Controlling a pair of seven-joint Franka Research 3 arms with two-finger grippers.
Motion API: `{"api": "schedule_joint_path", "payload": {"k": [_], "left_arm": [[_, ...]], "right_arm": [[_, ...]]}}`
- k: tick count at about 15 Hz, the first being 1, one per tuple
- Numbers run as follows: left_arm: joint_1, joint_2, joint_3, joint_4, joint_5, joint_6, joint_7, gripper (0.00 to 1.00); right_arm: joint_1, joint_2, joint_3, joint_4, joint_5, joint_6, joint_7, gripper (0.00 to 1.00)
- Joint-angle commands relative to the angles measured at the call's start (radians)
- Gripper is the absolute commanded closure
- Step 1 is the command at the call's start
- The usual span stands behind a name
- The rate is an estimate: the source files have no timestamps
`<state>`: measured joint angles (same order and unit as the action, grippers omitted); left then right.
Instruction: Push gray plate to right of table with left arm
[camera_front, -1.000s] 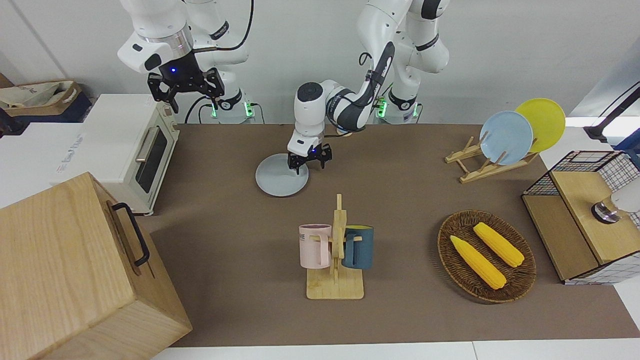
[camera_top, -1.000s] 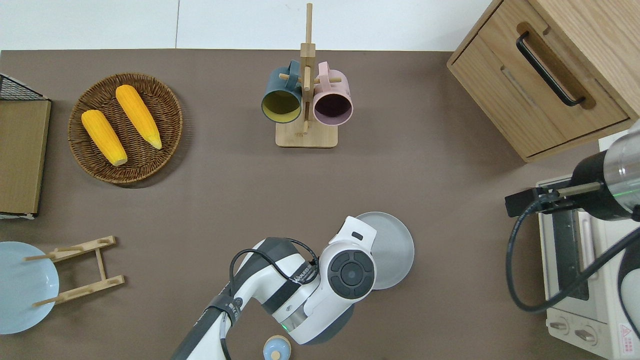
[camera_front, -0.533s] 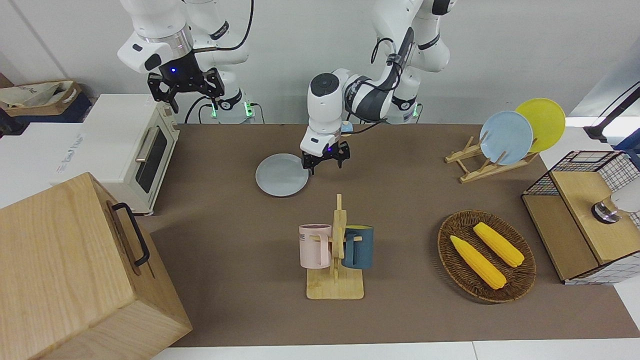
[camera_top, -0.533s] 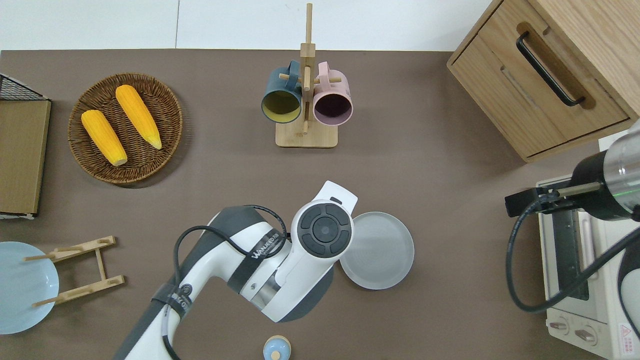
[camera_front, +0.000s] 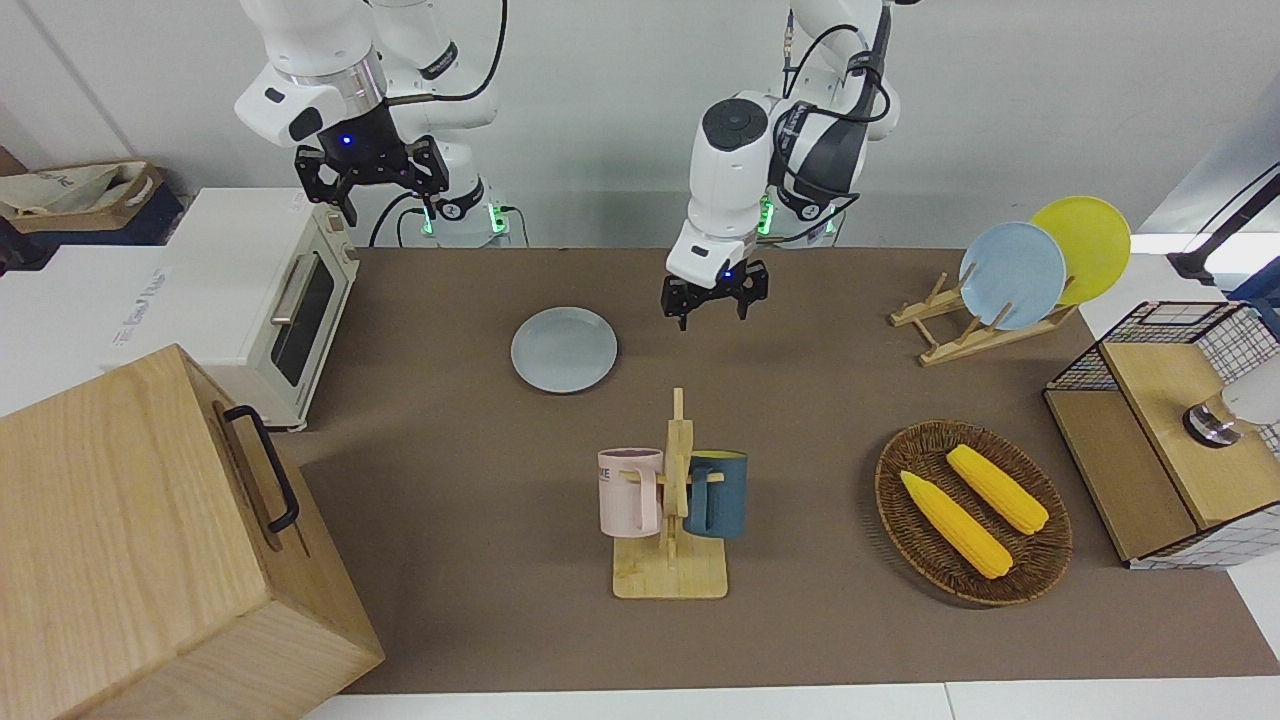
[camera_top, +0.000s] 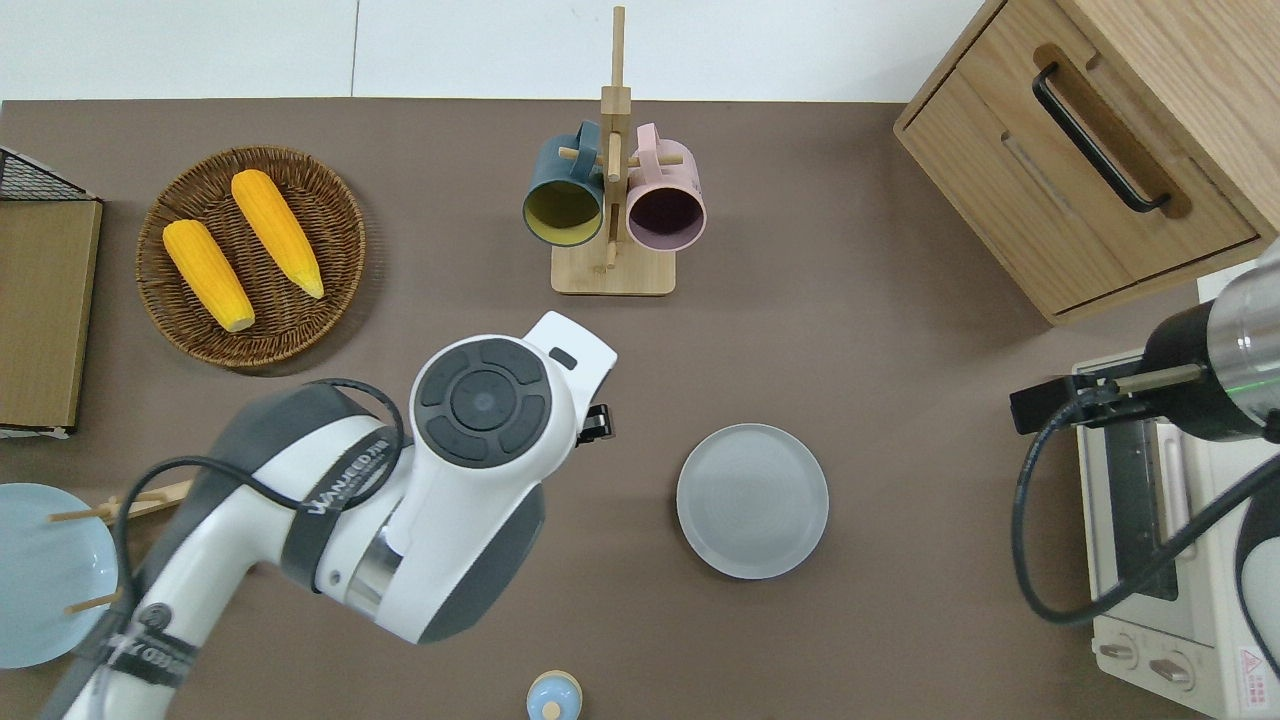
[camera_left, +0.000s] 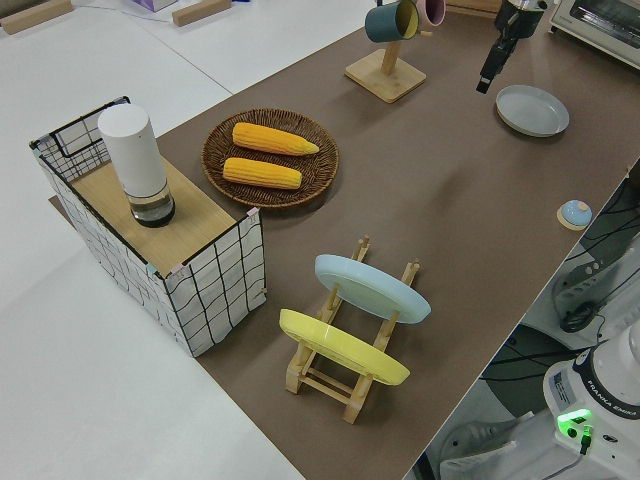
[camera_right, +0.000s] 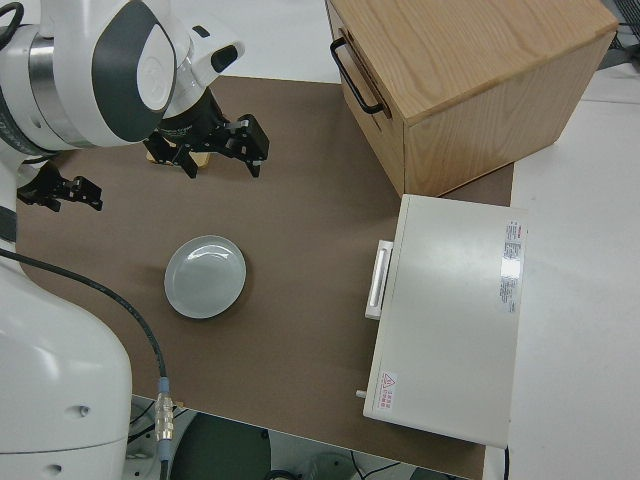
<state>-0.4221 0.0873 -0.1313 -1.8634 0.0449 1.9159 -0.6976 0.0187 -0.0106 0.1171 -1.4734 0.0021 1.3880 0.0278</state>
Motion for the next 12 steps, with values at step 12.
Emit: {"api": "schedule_joint_path", "payload": {"k": [12], "left_arm": [[0.409, -0.012, -0.004, 0.228, -0.011, -0.278, 0.648, 0.01]], "right_arm": [[-0.020, -0.006, 0.013, 0.004, 0.010, -0.012, 0.000, 0.017]]}}
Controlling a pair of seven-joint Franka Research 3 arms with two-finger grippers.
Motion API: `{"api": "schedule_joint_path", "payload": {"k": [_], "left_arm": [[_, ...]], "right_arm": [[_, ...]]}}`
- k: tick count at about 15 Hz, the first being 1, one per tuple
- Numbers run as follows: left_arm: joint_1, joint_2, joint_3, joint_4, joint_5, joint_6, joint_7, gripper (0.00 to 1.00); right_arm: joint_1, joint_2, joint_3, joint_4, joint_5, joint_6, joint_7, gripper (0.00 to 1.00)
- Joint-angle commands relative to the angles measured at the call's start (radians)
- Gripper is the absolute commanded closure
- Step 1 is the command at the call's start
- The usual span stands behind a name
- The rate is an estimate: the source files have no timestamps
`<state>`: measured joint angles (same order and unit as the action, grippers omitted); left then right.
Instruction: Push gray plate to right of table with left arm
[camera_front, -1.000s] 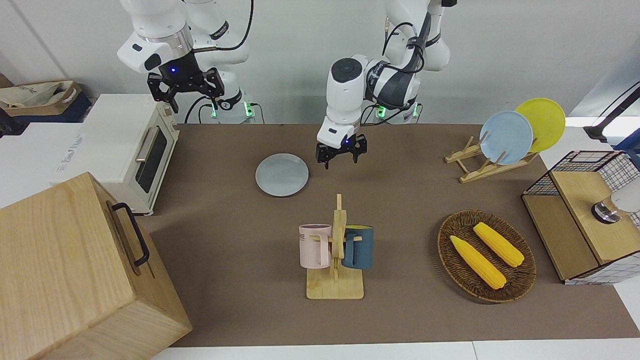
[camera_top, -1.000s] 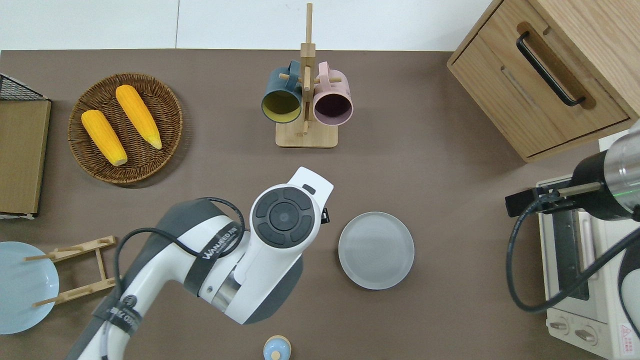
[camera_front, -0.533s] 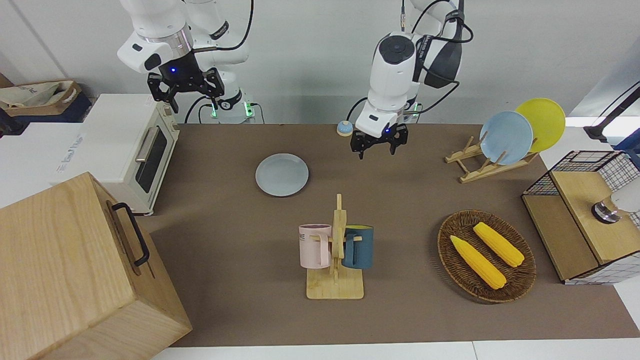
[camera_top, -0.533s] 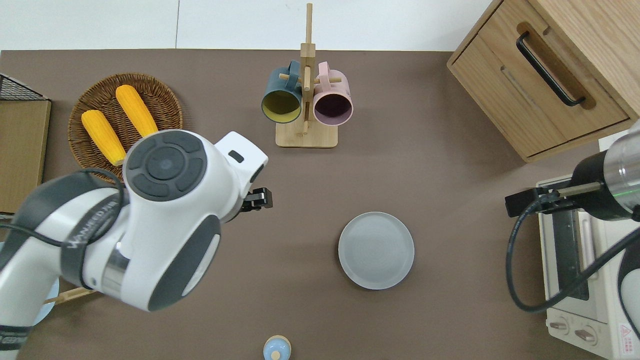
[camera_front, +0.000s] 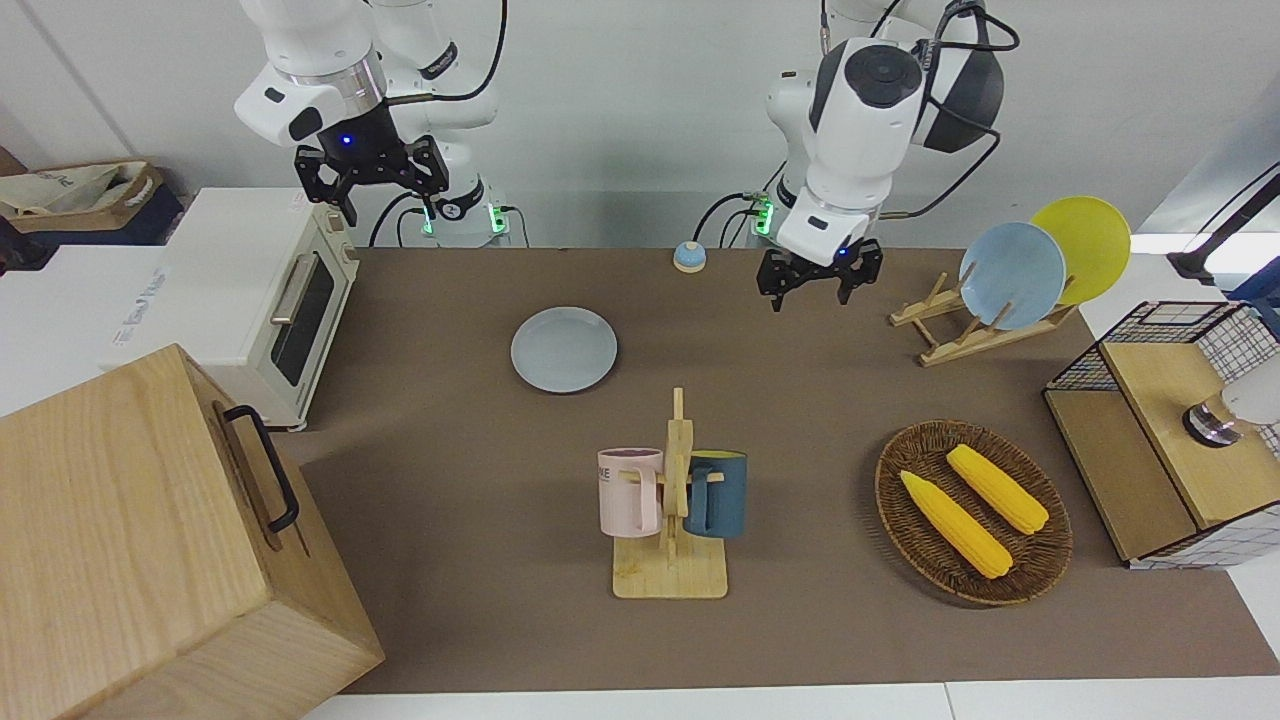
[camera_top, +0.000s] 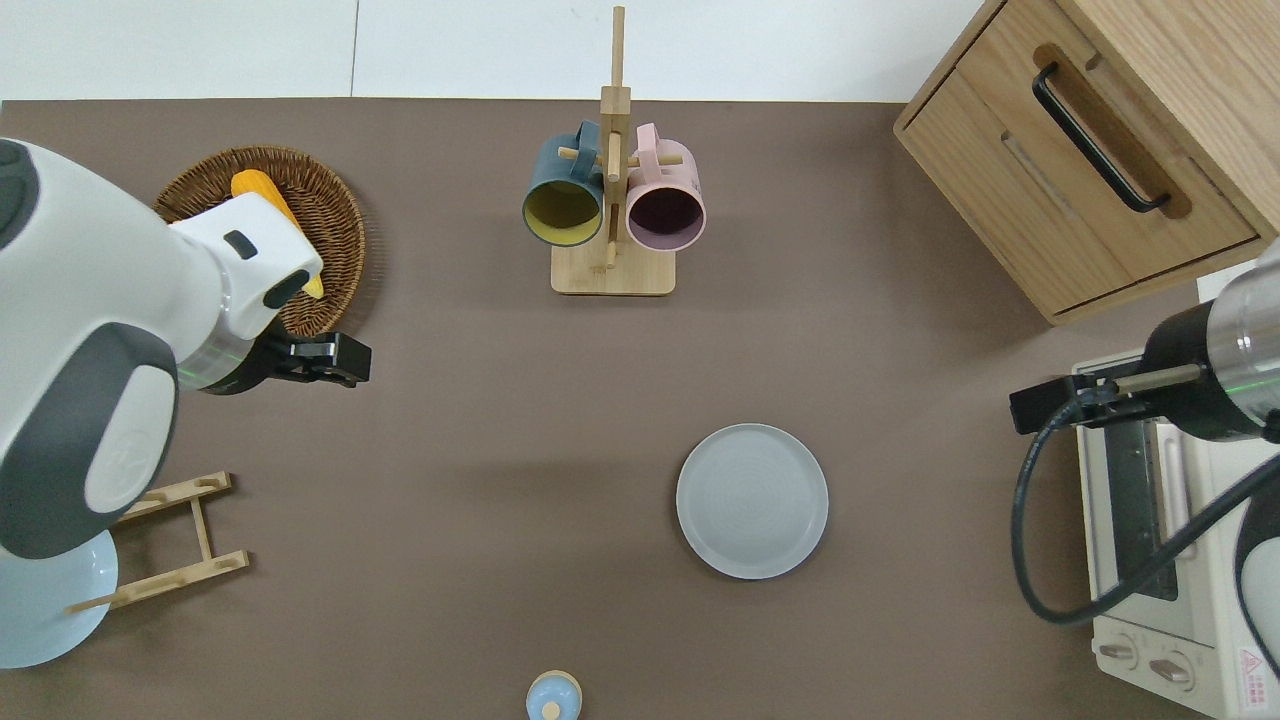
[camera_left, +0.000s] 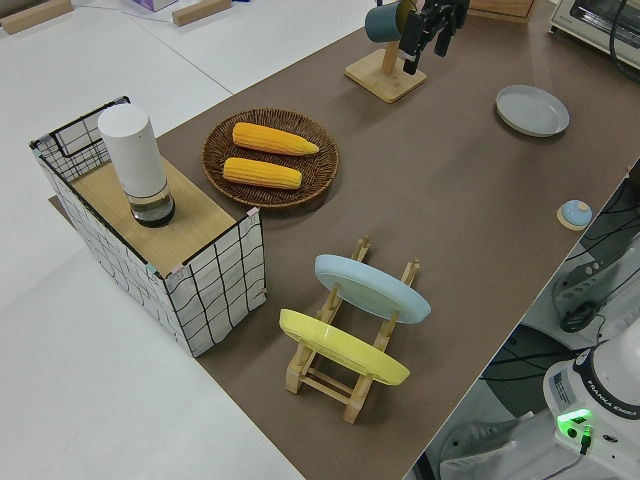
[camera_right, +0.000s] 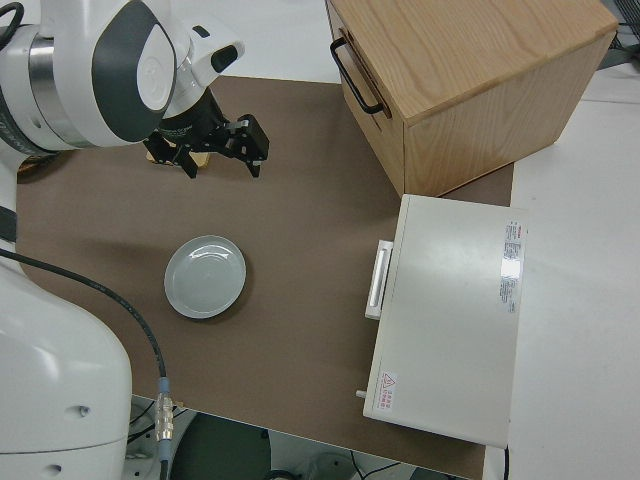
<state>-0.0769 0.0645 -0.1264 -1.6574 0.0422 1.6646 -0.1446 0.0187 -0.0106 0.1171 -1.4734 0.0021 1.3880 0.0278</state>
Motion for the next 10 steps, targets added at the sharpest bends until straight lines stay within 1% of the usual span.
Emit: {"api": "schedule_joint_path", "payload": {"k": [1, 2, 5, 6, 10], "left_arm": [[0.096, 0.014, -0.010, 0.022, -0.015, -0.020, 0.139, 0.01], [0.117, 0.017, -0.013, 0.022, -0.018, -0.017, 0.163, 0.01], [0.150, 0.021, -0.013, 0.022, -0.007, 0.012, 0.149, 0.00], [0.160, 0.023, -0.003, 0.022, -0.010, 0.015, 0.143, 0.00], [0.163, 0.020, 0.001, 0.021, -0.008, 0.014, 0.141, 0.00]], "right_arm": [[-0.020, -0.006, 0.015, 0.004, 0.010, -0.012, 0.001, 0.017], [-0.020, -0.006, 0.013, 0.004, 0.010, -0.012, 0.000, 0.017], [-0.020, -0.006, 0.015, 0.004, 0.010, -0.014, 0.000, 0.017], [-0.020, -0.006, 0.013, 0.004, 0.010, -0.012, 0.000, 0.017], [-0.020, -0.006, 0.013, 0.004, 0.010, -0.012, 0.000, 0.017]]}}
